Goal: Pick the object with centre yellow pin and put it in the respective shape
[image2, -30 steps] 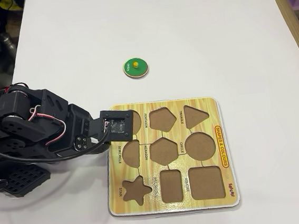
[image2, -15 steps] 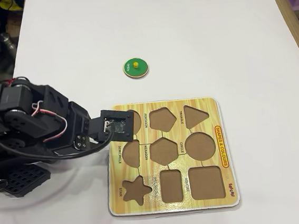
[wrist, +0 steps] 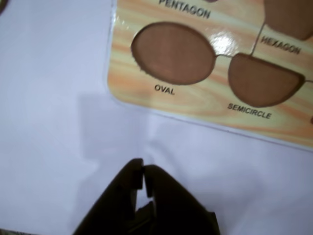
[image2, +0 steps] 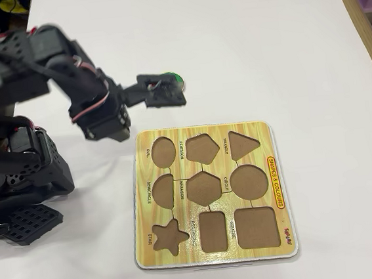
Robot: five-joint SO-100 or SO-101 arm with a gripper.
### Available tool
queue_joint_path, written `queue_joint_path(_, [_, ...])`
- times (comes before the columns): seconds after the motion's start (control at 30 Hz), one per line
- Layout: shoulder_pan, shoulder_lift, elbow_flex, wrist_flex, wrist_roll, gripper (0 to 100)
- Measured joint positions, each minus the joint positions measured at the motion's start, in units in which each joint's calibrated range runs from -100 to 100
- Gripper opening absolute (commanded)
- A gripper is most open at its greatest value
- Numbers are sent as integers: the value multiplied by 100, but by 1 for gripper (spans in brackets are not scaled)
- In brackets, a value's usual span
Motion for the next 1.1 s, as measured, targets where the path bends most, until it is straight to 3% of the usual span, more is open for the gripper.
queue_joint_path(0.13, [-458, 687, -926, 471, 0, 1])
queue_joint_path(0.5, [-1815, 2474, -2986, 531, -31, 1])
queue_joint_path(1.1, [-2021, 4991, -5558, 531, -21, 1])
